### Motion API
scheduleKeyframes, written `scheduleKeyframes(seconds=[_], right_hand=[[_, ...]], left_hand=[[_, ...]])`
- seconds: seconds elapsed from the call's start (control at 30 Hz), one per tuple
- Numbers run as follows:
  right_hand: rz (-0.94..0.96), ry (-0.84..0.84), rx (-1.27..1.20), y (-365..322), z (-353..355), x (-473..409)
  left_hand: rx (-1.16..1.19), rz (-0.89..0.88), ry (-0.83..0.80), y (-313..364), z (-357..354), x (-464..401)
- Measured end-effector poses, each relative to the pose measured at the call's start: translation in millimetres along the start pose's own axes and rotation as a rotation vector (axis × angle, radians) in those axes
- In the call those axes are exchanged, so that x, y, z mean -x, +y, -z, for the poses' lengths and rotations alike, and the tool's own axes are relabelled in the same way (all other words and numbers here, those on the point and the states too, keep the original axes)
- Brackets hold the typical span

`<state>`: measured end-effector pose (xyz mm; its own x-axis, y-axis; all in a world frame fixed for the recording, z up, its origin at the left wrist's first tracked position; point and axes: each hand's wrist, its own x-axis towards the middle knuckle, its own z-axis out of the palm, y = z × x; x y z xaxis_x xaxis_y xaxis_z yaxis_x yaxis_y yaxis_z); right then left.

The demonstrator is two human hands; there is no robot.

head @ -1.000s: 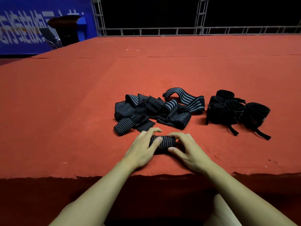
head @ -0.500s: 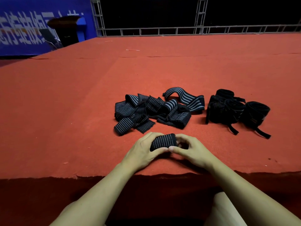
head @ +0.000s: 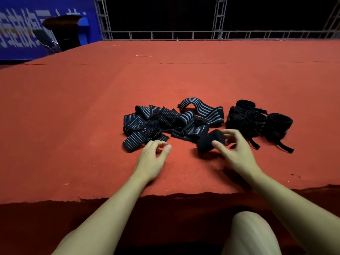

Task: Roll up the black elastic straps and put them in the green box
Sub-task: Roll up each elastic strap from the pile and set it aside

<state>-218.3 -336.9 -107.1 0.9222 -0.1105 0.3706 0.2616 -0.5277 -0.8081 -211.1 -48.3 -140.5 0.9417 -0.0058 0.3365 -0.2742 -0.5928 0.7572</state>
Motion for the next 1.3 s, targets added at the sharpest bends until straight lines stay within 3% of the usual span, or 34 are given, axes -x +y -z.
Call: scheduleKeyframes(seconds=[0.27,0.5,0.7,0.93,1.03,1.17,1.3], right_hand=[[-0.049,0.216,0.604,17.1,54.3,-44.4],[-0.095,0.183,0.792,29.9,61.7,-55.6],[-0.03,0.252,0.841,30.5,58.2,-51.0],[0.208,0.236,0.755,2.1,8.9,-37.1],[0.264,0.106,0.672,-15.2,-33.8,-26.3],[0.094,-0.087,0.346,-38.0,-94.2,-14.4],[-0.059,-0.218,0.057,-51.2,-137.6,-3.2]], left_hand=[[-0.03,0.063,0.05,-1.3,-0.7,-0.5],[-0.016,0.075,0.058,0.2,0.1,-0.4],[-0.023,0.083,0.058,-0.9,-0.3,-0.9],[-0.022,0.077,0.074,0.6,-1.0,-0.1],[-0.022,0.058,0.268,-3.5,0.3,-2.9],[0.051,0.397,0.655,-13.0,7.2,-6.3],[0.097,0.593,0.651,-18.5,12.7,-22.5]])
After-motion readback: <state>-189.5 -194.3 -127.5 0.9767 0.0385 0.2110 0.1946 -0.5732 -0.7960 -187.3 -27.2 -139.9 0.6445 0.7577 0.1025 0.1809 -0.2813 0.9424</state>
